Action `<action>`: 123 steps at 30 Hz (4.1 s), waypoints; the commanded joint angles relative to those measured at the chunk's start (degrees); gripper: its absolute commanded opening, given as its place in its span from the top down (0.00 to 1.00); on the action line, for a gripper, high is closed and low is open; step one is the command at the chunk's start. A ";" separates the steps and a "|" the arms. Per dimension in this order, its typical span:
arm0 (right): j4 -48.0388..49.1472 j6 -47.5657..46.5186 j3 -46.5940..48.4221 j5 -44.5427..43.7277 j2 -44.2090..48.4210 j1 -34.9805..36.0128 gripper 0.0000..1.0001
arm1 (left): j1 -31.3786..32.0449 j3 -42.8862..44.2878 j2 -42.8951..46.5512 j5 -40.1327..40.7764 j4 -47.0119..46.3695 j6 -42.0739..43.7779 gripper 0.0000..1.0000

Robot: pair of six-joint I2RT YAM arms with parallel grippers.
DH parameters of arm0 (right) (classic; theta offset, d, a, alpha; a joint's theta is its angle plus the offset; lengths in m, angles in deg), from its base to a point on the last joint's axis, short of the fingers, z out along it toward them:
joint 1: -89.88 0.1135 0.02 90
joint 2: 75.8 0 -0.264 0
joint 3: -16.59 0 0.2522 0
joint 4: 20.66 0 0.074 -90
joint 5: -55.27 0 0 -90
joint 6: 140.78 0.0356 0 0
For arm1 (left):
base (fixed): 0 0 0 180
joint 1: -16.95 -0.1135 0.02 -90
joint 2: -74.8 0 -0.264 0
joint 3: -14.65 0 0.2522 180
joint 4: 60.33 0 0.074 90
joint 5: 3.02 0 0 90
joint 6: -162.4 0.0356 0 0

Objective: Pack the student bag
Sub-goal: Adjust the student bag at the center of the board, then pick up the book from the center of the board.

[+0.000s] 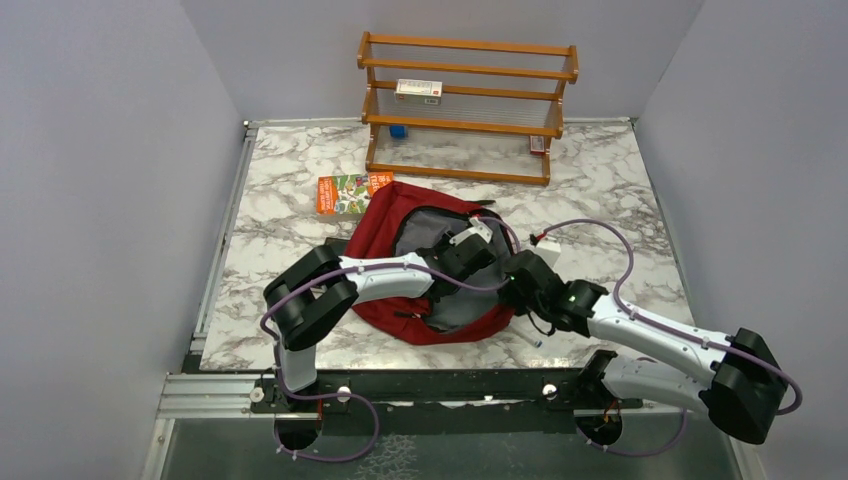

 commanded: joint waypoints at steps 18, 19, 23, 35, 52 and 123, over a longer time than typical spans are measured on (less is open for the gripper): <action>-2.11 -16.55 23.19 -5.86 3.35 -0.05 0.99 | -6.69 17.68 13.91 -8.14 10.60 1.92 1.00; -2.08 -17.62 24.37 -6.25 2.93 -0.34 1.00 | -6.73 19.52 13.95 -8.91 12.36 2.23 1.00; -2.47 -21.38 28.07 -3.74 0.98 -4.64 0.99 | -6.78 26.05 13.44 -10.96 17.31 2.43 1.00; -6.27 -27.16 29.04 10.68 -3.54 -25.51 0.99 | -6.82 33.54 7.39 -22.17 21.05 -1.26 1.00; 0.71 -24.83 14.44 9.37 -8.59 -32.58 0.79 | -13.81 10.90 7.73 -36.40 -2.51 -8.84 1.00; -6.37 -45.03 89.95 28.91 -83.48 3.13 0.40 | -39.78 -42.20 47.64 -20.20 3.83 -65.19 0.20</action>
